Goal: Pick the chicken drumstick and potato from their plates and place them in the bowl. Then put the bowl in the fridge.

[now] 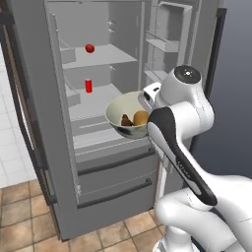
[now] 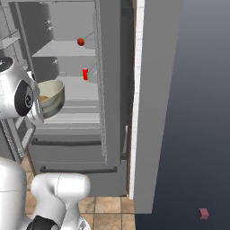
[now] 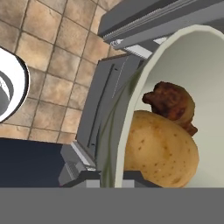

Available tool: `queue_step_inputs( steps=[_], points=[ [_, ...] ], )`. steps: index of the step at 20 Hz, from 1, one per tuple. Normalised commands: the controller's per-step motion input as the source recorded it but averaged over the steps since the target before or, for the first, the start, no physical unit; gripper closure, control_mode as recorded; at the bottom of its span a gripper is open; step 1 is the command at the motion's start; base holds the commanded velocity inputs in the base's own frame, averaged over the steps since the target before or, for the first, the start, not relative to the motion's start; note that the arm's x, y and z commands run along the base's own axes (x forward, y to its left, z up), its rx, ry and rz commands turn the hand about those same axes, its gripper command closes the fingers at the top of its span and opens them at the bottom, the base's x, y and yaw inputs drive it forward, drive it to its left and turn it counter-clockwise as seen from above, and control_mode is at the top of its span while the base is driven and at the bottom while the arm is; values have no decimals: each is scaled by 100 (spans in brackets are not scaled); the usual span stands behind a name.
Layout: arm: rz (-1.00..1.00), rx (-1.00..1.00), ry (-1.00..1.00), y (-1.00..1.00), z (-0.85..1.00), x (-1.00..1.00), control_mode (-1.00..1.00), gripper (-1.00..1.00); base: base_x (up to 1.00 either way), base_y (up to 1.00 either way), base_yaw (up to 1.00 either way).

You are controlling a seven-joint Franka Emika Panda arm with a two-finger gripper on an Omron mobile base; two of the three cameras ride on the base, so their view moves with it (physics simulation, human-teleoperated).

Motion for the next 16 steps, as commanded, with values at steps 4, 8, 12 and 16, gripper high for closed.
queue_step_inputs(
  steps=[4, 8, 12, 16],
  points=[
    [0, 0, 0, 0, 0, 0, 100, 100, 7, 31, -18],
    [0, 0, 0, 0, 0, 0, 100, 100, 16, 24, -14],
    [0, 0, 0, 0, 0, 0, 100, 100, 20, 19, -1],
    [0, 0, 0, 0, 0, 0, 100, 100, 28, 25, 0]
  ],
)
